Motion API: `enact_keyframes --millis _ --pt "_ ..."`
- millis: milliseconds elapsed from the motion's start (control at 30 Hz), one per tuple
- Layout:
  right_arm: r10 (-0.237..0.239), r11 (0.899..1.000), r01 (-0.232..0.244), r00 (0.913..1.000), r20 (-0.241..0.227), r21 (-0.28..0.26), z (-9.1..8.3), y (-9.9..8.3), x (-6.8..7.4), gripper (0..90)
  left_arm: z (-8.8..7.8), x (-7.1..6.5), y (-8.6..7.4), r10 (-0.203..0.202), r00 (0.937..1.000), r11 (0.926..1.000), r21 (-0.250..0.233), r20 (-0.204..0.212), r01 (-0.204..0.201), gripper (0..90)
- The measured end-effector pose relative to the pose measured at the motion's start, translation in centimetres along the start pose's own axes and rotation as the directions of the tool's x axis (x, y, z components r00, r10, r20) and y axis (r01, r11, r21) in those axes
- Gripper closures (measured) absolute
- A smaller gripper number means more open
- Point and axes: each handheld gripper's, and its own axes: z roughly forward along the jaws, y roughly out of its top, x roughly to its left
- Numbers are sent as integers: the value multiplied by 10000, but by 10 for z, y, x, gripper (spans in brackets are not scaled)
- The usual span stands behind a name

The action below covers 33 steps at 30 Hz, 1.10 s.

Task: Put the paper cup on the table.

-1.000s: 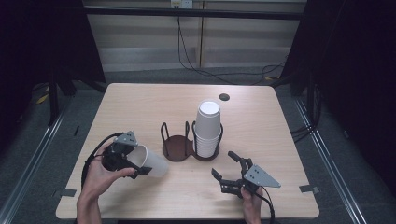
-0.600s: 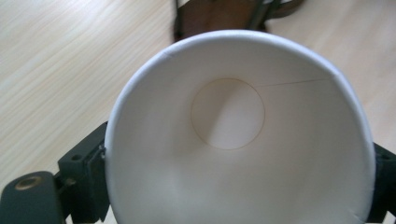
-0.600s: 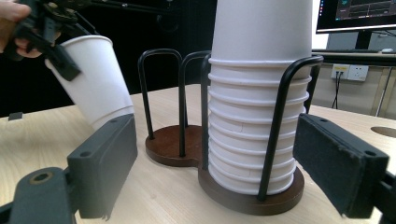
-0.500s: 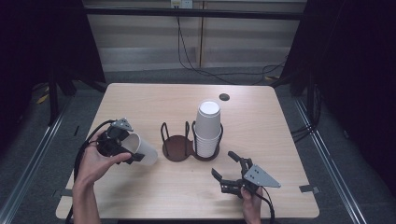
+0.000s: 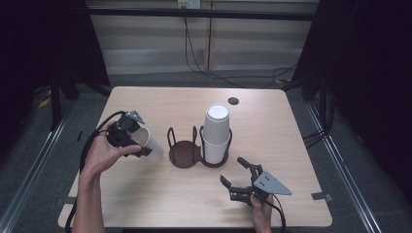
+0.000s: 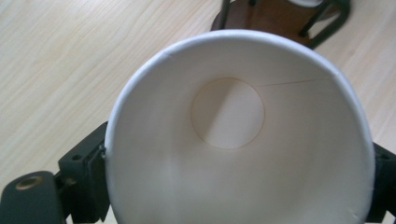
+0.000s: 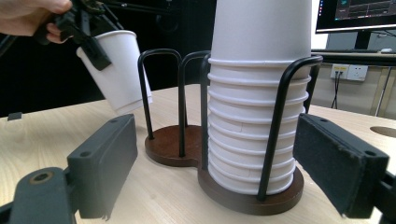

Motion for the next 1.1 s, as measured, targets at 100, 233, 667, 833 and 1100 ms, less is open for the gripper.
enact_keyframes --millis 100,233,667,833,1100 --pt "2 10000 -2 10000 4 2 0 0 0 135 0 9 4 63 10000 9996 287 -17 -62 104" --pt "-1 10000 1 10000 4 0 0 0 0 136 -3 16 6 11 9995 9973 739 -311 12 103" --pt "-15 10000 15 10000 40 -4 0 0 0 135 8 28 14 -151 9993 9900 1400 -336 196 102" --pt "-5 10000 5 10000 33 1 0 0 0 136 15 31 18 -174 9992 9869 1597 -366 231 100" --pt "-16 10000 16 10000 47 -6 0 0 1 135 31 24 27 138 9976 9869 1612 -674 -28 78"
